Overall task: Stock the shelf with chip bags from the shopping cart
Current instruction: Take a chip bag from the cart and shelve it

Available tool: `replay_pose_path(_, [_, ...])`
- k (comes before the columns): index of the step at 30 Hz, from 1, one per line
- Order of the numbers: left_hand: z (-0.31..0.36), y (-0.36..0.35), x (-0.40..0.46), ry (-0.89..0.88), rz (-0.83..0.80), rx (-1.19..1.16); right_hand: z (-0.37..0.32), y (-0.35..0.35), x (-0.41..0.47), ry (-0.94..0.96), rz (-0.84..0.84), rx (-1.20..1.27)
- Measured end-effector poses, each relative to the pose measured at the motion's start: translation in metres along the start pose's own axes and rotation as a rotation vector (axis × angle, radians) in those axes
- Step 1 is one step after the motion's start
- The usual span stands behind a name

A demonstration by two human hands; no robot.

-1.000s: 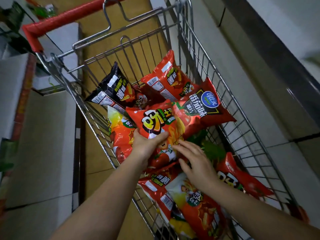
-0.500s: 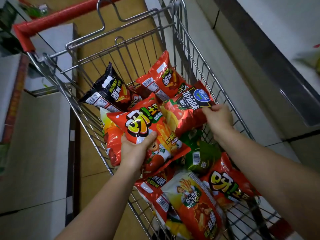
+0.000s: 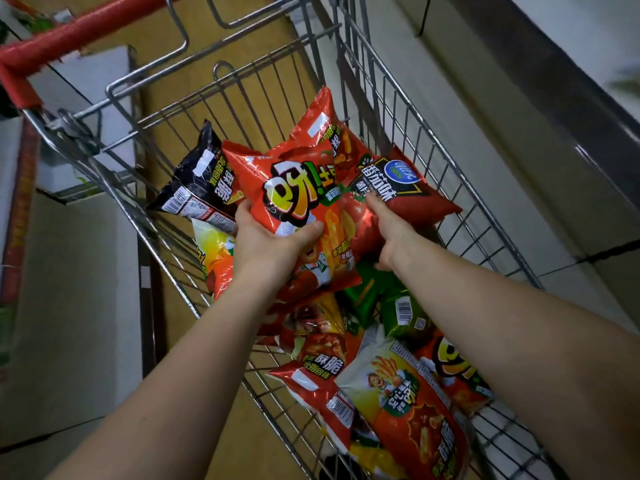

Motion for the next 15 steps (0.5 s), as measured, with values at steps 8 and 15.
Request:
replay_pose_path(8, [-0.003, 0.004, -0.004, 0.018, -0.028, 0.045, 0.014, 0.011, -0.011, 0.256, 0.015, 0.111])
replay_pose_path(15, [0.024, 0.022, -0.014, -0.056, -0.001, 0.054, 0.004, 0.016, -0.061, 0.613, 0.167, -0.216])
Point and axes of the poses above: each hand's wrist, its own x-axis towards the middle knuckle, its own y-axis out of the back of the hand, z = x × y, the point moved 8 cm from there along x, towards the middle knuckle, and after that the axes turned 12 degrees about -y, right-handed, at the moved point
